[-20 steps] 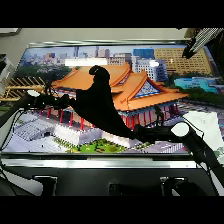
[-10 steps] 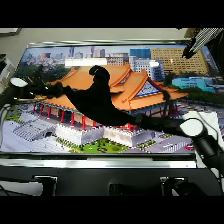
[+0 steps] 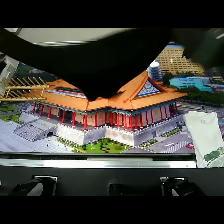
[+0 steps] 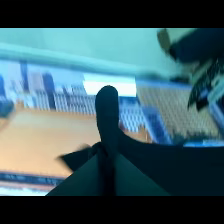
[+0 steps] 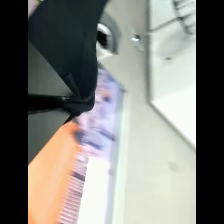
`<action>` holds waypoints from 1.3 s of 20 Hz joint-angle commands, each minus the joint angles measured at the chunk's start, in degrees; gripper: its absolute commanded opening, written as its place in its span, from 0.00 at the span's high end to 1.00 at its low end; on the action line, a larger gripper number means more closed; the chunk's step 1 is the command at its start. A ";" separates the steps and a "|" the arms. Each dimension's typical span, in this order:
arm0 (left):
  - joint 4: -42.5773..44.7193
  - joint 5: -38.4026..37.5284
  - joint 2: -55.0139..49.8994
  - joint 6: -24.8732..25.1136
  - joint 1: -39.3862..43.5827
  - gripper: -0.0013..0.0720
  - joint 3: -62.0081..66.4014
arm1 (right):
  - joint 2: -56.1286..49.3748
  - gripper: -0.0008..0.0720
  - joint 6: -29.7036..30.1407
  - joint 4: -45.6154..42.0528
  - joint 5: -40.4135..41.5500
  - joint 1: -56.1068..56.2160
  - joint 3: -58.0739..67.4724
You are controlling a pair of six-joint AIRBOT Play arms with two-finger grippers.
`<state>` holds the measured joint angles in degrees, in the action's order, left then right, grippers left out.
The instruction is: Fold the clothes and pants, and hang the long-sleeved shirts on hangers.
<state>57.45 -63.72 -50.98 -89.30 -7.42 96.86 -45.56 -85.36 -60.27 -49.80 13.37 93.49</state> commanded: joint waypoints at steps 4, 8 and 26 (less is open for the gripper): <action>13.51 0.68 14.03 -13.25 -0.04 0.96 1.51 | -0.20 0.95 -1.57 -9.27 0.98 0.04 16.90; 13.57 0.17 8.26 -12.98 -0.04 0.96 1.07 | -7.17 0.95 -13.38 -23.39 -3.48 0.04 16.90; 10.93 1.60 -55.67 -9.73 3.17 0.96 -1.38 | -64.87 0.72 -27.98 -4.44 -10.12 -0.13 16.90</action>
<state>69.52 -61.78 -101.23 -99.07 -4.82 95.48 -106.30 -112.18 -72.01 -55.68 13.19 110.34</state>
